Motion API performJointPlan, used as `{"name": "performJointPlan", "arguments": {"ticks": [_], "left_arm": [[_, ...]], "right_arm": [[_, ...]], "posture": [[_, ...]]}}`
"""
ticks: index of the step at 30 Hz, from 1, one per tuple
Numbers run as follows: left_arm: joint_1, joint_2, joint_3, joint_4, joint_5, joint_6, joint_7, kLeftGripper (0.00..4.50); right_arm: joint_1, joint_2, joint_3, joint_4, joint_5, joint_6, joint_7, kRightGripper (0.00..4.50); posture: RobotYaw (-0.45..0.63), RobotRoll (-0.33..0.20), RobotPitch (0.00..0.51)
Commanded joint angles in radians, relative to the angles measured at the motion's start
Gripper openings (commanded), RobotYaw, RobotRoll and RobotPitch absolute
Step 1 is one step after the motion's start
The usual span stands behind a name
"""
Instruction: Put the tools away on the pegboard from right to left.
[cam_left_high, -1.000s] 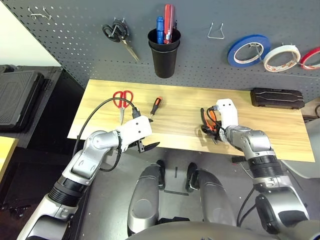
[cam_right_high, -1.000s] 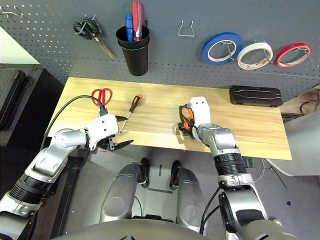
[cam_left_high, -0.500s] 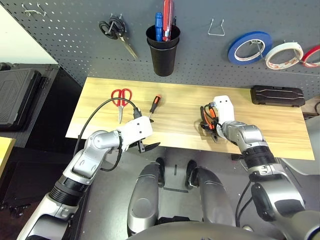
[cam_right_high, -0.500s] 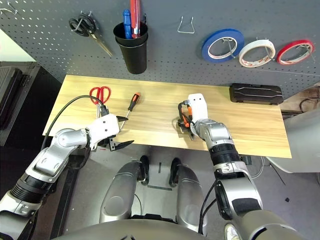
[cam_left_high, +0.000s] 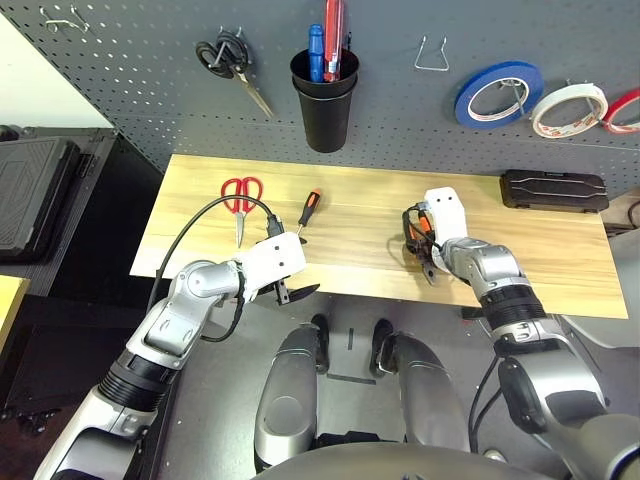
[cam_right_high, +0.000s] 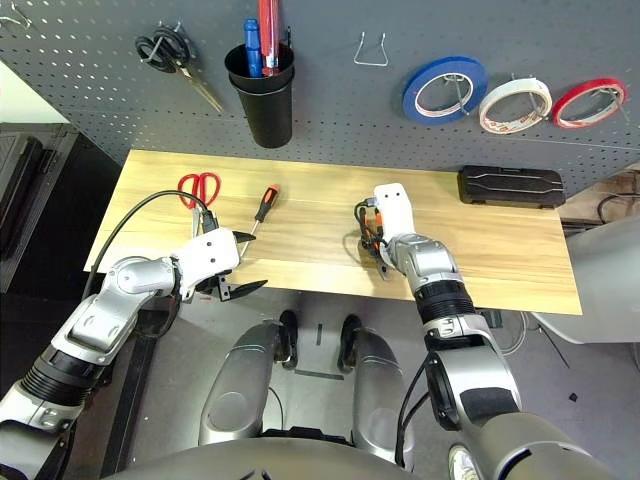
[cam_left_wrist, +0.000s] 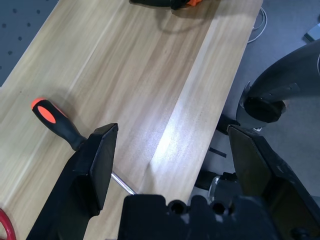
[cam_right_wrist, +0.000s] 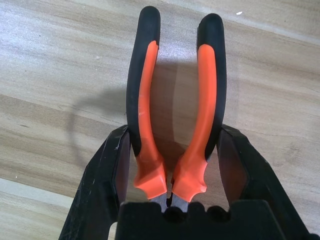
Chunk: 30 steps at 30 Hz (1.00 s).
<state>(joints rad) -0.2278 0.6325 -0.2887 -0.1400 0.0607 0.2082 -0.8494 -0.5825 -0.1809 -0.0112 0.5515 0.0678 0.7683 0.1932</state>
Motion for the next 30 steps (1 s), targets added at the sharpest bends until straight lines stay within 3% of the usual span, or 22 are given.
{"name": "performJointPlan", "arguments": {"ticks": [1,21,30], "left_arm": [[0.008,-0.004,-0.014,0.015,0.009,-0.003,-0.005,4.5],[-0.008,0.005,0.009,0.05,0.01,-0.035,0.002,4.5],[0.025,-0.055,0.104,-0.025,-0.12,-0.041,0.012,4.5]], "right_arm": [[0.043,0.014,0.007,0.033,-0.004,0.019,-0.002,2.78],[0.112,-0.029,0.017,-0.199,0.008,-0.023,0.09,2.78],[0.197,-0.112,0.036,-0.302,-0.008,-0.23,0.172,2.78]], "posture": [[0.23,0.0,0.342],[0.24,0.0,0.306],[0.25,0.0,0.278]]}}
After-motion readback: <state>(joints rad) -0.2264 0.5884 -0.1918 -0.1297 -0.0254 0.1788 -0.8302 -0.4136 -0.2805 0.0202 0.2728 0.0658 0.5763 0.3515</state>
